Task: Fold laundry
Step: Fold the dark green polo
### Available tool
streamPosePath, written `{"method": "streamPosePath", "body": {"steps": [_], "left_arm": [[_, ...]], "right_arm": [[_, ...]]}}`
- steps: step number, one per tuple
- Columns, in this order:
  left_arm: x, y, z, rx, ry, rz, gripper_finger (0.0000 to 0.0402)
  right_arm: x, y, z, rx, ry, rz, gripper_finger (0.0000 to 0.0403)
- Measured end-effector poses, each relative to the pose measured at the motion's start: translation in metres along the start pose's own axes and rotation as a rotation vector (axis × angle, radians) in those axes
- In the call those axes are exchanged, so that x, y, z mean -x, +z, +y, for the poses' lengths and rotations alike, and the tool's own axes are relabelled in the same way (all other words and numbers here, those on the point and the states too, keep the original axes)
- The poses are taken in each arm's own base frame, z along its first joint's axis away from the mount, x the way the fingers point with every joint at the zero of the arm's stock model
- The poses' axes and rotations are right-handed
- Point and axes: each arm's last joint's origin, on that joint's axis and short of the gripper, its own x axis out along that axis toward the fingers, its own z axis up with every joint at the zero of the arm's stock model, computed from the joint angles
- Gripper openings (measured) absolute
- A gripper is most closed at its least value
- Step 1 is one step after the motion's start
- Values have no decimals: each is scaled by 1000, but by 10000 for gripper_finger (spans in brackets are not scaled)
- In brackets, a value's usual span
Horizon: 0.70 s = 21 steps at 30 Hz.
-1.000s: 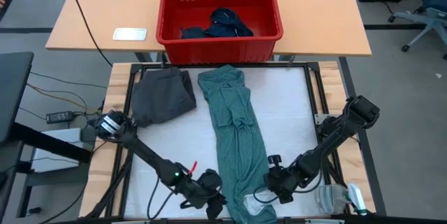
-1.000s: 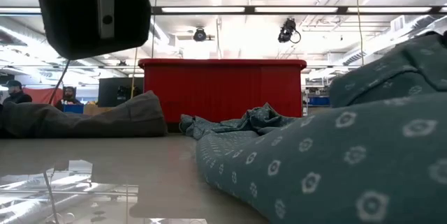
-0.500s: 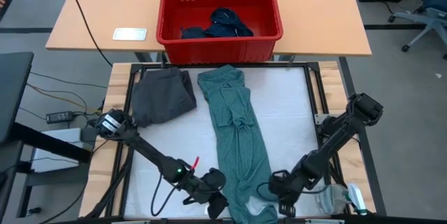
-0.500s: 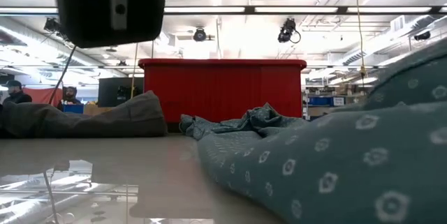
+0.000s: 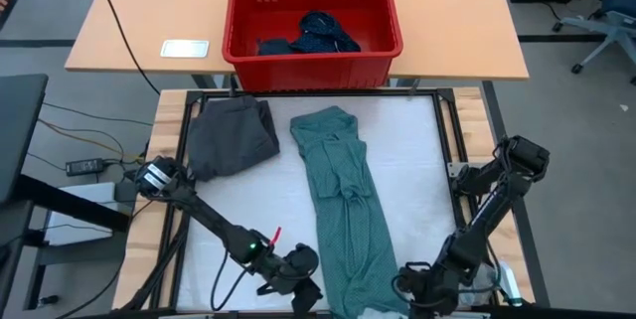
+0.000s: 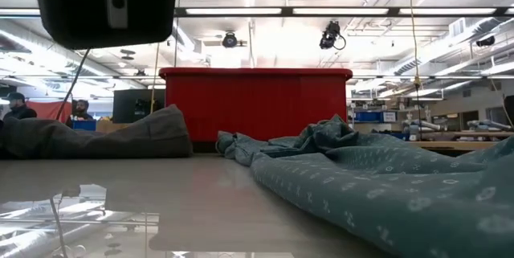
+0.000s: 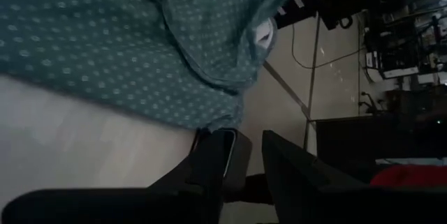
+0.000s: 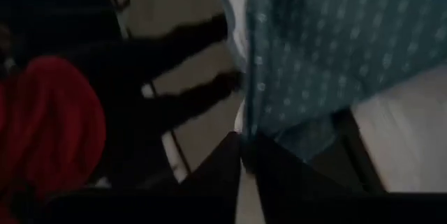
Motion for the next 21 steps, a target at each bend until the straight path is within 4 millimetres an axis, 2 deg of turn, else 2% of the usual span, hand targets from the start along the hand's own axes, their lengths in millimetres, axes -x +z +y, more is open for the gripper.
{"method": "streamPosePath", "body": {"steps": [6,9,12,15,18,21], "left_arm": [[-1,10,5,18,14,-18,105],[-2,13,6,38,19,-23,105],[-2,16,10,41,45,-20,105],[3,30,22,38,130,-7,105],[18,59,37,2,237,27,105],[40,96,58,-46,353,37,105]], "right_arm": [[3,1,14,44,139,102,146],[5,15,17,95,181,58,168],[9,42,8,88,94,-20,172],[17,79,-9,27,-32,-114,170],[30,115,-24,2,-125,-216,170],[45,148,-39,15,-206,-320,169]]}}
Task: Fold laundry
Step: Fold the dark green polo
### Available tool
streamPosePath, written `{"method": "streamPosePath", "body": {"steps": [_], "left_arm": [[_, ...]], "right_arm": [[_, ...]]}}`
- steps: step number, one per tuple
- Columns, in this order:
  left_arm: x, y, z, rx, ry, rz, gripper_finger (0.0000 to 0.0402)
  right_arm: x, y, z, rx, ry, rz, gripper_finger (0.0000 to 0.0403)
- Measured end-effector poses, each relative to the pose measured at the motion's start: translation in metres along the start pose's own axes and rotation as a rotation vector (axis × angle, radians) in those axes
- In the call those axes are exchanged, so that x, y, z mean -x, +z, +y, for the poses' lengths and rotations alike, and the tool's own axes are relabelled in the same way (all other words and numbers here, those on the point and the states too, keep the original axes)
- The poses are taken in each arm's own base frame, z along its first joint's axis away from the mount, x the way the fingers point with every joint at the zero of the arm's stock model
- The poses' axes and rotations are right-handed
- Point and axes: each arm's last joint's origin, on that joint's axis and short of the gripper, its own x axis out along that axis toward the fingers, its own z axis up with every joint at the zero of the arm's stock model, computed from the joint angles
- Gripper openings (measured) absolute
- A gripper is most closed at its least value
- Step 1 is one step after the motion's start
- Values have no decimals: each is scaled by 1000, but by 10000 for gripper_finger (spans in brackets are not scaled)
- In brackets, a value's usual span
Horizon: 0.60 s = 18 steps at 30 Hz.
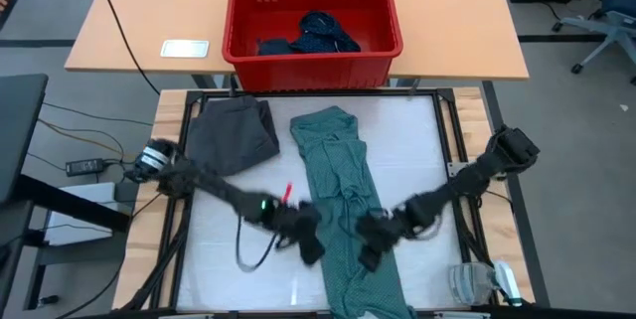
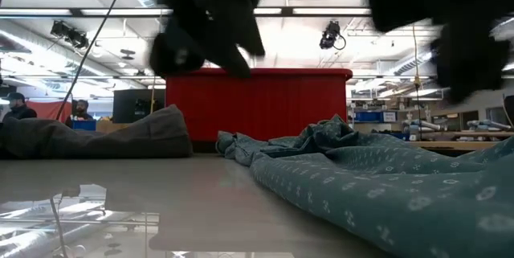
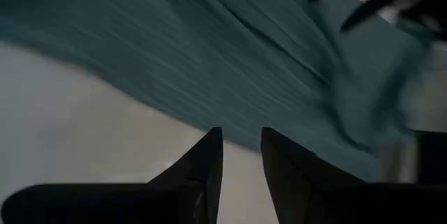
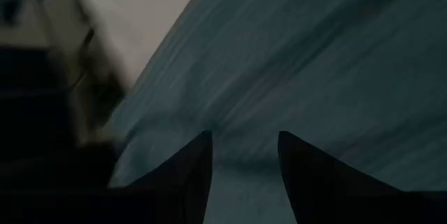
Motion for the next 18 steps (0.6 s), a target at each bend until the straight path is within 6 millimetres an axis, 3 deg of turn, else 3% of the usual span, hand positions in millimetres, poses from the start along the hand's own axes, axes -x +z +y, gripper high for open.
{"method": "streamPosePath", "body": {"steps": [5,9,14,18], "left_arm": [[15,67,56,-64,53,-18,105],[17,109,110,-40,83,-15,105],[31,142,174,4,179,-26,105],[36,157,218,15,190,-3,105]], "right_arm": [[8,48,-39,5,-203,-90,169],[21,84,-64,75,-246,-142,169],[51,127,-96,129,-331,-268,169],[71,157,-131,94,-404,-348,169]]}}
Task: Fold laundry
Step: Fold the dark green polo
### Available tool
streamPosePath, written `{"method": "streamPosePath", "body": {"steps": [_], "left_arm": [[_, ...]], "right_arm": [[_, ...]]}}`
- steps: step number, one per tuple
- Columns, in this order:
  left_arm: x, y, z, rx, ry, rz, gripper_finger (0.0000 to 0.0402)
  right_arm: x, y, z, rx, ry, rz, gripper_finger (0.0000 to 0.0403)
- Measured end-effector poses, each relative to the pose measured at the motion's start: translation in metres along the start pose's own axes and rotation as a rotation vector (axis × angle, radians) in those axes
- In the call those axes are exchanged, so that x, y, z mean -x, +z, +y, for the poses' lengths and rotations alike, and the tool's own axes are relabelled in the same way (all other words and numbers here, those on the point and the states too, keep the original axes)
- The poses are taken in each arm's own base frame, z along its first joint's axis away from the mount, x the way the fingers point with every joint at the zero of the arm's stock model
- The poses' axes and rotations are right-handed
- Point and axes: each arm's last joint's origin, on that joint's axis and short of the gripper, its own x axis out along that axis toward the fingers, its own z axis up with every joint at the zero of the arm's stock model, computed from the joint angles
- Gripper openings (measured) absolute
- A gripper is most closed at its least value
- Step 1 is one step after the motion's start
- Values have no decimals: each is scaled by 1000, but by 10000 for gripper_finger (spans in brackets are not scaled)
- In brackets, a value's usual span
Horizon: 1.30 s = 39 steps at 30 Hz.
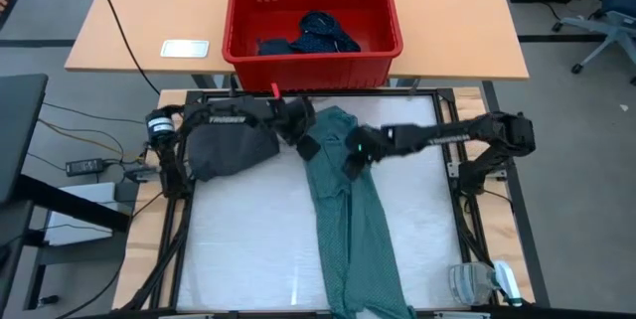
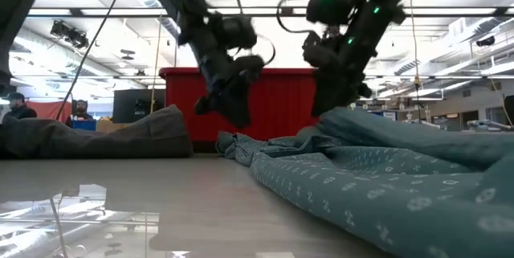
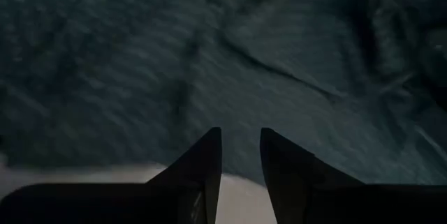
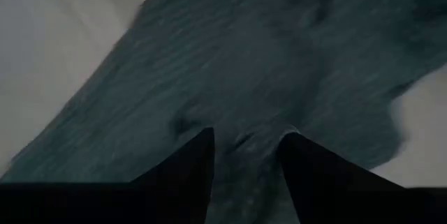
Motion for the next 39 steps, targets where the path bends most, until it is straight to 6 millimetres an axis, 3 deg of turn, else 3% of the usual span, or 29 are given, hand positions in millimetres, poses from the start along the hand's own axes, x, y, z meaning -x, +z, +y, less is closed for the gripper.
{"method": "streamPosePath", "body": {"steps": [4,7,10,14,19,23,30,39], "left_arm": [[-16,3,31,36,-81,85,105],[-25,2,41,35,-93,115,105],[-29,2,43,10,-89,119,105],[-34,5,44,-33,-77,84,105],[-53,11,54,-68,-87,28,105],[-66,17,66,-55,-102,-14,105],[-66,17,69,-32,-100,-13,105],[-42,38,69,68,-151,77,105]], "right_arm": [[-10,19,-31,-38,96,13,169],[-9,22,-39,-112,231,77,169],[-7,11,-30,-135,323,204,169],[-3,-9,-2,-72,379,319,169],[2,-30,31,-2,425,382,169],[13,-39,47,3,423,391,169],[38,-45,48,-13,343,345,169],[49,-54,31,-92,160,354,169]]}}
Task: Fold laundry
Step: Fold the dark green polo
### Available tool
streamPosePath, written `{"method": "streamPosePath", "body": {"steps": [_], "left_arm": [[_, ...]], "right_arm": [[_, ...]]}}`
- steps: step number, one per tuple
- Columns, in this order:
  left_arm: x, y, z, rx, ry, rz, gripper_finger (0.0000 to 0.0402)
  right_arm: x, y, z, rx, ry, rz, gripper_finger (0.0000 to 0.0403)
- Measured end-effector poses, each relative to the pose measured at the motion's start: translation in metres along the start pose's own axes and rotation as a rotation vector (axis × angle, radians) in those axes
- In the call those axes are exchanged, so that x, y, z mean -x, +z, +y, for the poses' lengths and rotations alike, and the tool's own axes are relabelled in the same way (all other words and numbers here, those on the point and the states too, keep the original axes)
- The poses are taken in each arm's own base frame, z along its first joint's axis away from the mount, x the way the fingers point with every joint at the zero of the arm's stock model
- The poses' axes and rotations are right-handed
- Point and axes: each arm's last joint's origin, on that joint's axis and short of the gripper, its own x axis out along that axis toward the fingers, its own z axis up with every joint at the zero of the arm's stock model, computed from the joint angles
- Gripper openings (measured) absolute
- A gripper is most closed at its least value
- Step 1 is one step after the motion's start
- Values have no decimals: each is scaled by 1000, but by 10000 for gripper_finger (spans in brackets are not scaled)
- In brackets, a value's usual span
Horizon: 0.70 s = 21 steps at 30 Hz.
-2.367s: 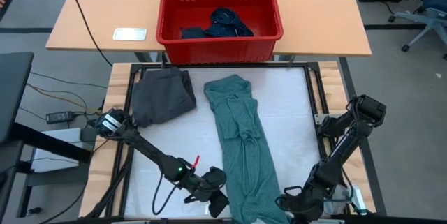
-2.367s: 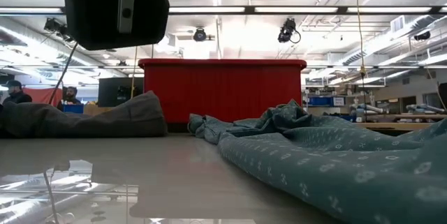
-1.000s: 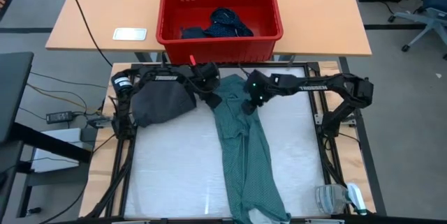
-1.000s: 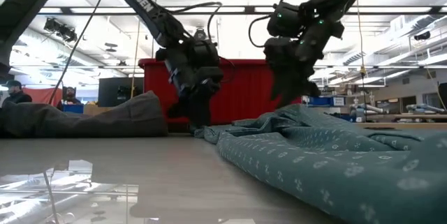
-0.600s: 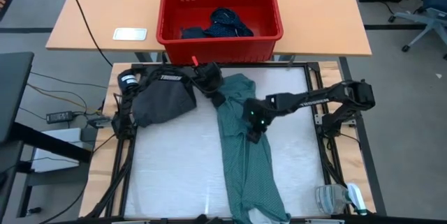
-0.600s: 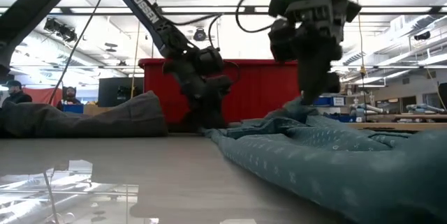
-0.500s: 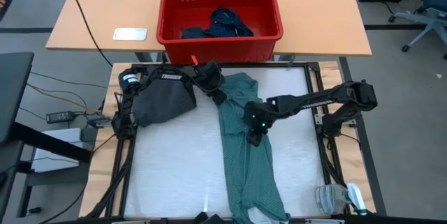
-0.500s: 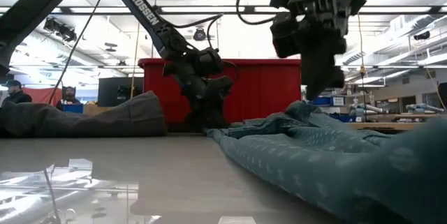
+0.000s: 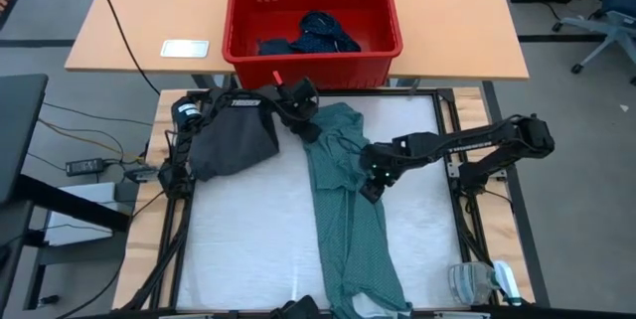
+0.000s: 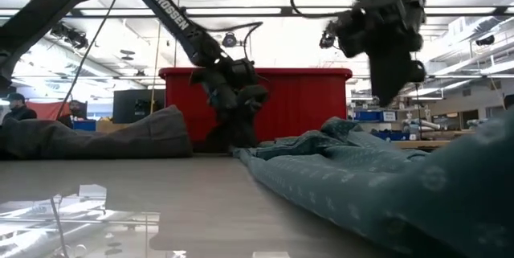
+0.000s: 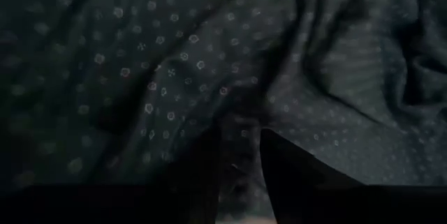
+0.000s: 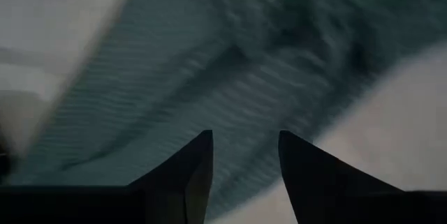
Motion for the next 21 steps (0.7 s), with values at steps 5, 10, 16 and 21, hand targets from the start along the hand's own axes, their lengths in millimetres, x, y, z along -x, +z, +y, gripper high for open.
{"method": "streamPosePath", "body": {"steps": [5,10,16,21], "left_arm": [[34,18,-22,-126,15,-27,105],[46,31,-14,-136,28,-78,105],[44,13,-11,-56,118,84,105],[29,5,-16,-179,308,149,105]], "right_arm": [[-12,-9,-9,-18,-21,47,169],[-26,-23,-16,-57,-40,87,169],[-36,-38,-12,-79,-20,114,169],[-44,-42,-8,-97,13,45,169]]}}
